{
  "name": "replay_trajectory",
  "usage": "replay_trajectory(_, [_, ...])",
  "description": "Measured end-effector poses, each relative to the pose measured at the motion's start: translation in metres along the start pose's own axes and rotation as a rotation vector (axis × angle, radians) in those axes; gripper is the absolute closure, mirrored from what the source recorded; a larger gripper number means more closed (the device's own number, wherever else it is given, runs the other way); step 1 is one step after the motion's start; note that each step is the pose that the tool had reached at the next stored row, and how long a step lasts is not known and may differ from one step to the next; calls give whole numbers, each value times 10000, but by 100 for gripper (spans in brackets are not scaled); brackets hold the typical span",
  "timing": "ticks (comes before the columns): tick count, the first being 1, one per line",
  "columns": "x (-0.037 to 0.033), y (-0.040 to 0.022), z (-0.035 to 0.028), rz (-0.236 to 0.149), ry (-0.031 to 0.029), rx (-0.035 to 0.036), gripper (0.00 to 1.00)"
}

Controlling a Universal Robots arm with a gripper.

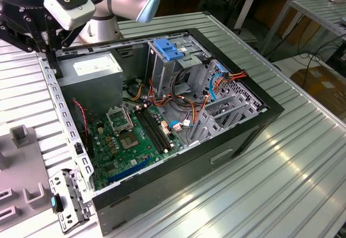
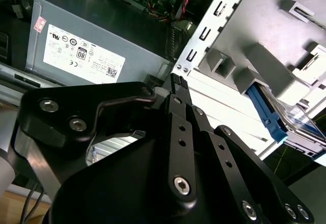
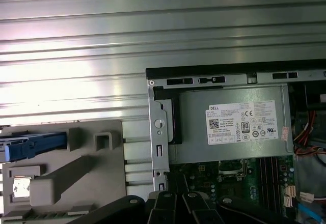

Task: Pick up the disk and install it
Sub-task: 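Reach for the disk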

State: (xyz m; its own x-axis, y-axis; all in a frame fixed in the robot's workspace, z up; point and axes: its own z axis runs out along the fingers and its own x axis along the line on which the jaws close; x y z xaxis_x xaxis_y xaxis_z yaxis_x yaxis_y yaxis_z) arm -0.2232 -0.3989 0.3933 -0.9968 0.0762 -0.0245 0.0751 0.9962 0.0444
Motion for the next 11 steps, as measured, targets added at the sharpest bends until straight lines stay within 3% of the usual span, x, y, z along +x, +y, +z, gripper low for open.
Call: replay_trajectory(11, [108,-8,-3,0,0,0,89])
